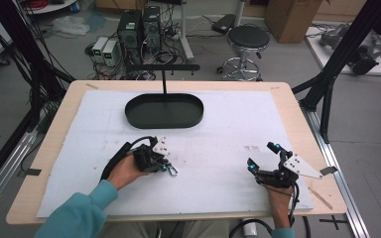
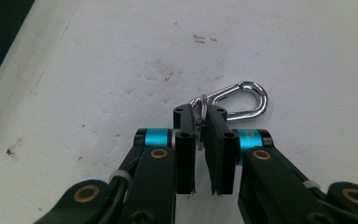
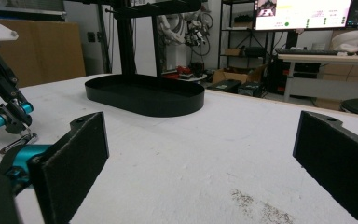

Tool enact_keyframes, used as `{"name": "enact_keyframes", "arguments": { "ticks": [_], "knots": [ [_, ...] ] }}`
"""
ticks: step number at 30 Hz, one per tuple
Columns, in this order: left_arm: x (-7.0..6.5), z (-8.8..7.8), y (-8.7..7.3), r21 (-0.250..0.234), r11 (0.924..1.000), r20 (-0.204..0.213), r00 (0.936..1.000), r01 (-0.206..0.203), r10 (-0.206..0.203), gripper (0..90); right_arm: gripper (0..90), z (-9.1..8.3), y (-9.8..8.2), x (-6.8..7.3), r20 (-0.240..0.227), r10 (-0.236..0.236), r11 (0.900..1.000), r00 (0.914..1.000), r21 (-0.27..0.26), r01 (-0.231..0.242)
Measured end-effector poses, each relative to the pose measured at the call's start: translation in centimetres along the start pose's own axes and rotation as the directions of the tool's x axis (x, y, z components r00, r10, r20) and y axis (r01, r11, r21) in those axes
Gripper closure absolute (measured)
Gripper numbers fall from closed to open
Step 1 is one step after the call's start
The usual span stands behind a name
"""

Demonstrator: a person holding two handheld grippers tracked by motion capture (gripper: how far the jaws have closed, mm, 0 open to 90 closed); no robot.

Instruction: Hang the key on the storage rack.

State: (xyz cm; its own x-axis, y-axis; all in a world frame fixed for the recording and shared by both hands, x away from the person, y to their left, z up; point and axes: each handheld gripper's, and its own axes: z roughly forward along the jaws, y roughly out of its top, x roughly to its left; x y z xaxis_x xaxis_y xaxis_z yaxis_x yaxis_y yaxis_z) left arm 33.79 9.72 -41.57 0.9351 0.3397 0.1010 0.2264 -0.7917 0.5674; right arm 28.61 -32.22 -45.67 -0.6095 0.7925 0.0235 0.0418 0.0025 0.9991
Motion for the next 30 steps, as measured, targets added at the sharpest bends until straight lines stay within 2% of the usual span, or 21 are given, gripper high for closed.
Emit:
{"name": "enact_keyframes", "arguments": {
  "ticks": [9,13,23,27,30],
  "knots": [
    [0.2,-0.1,-0.1,-0.009,0.9999,0.006,1.0,-0.004,0.004,83.6,2.6,0.0,0.0,0.0,0.0,-0.001,1.0,1.0,0.0,0.001],
    [0.1,0.0,-0.1,-0.01,0.9999,0.005,1.0,-0.006,0.006,86.8,2.5,0.0,0.0,0.0,0.0,-0.001,1.0,1.0,0.0,0.001],
    [0.3,-0.1,-0.1,-0.021,0.9997,0.011,0.9999,0.012,-0.012,88.1,2.5,0.0,0.0,0.0,0.002,0.005,1.0,1.0,-0.001,-0.005],
    [0.7,-0.7,-0.2,-0.058,0.9975,0.025,0.9989,0.041,-0.039,88.2,2.6,0.0,0.0,0.0,0.0,0.005,1.0,1.0,-0.001,-0.005],
    [1.1,-1.3,-0.3,-0.096,0.9928,0.031,0.9971,0.071,-0.069,88.3,2.6,0.0,0.0,0.0,0.001,0.004,1.0,1.0,-0.002,-0.004]
  ]
}}
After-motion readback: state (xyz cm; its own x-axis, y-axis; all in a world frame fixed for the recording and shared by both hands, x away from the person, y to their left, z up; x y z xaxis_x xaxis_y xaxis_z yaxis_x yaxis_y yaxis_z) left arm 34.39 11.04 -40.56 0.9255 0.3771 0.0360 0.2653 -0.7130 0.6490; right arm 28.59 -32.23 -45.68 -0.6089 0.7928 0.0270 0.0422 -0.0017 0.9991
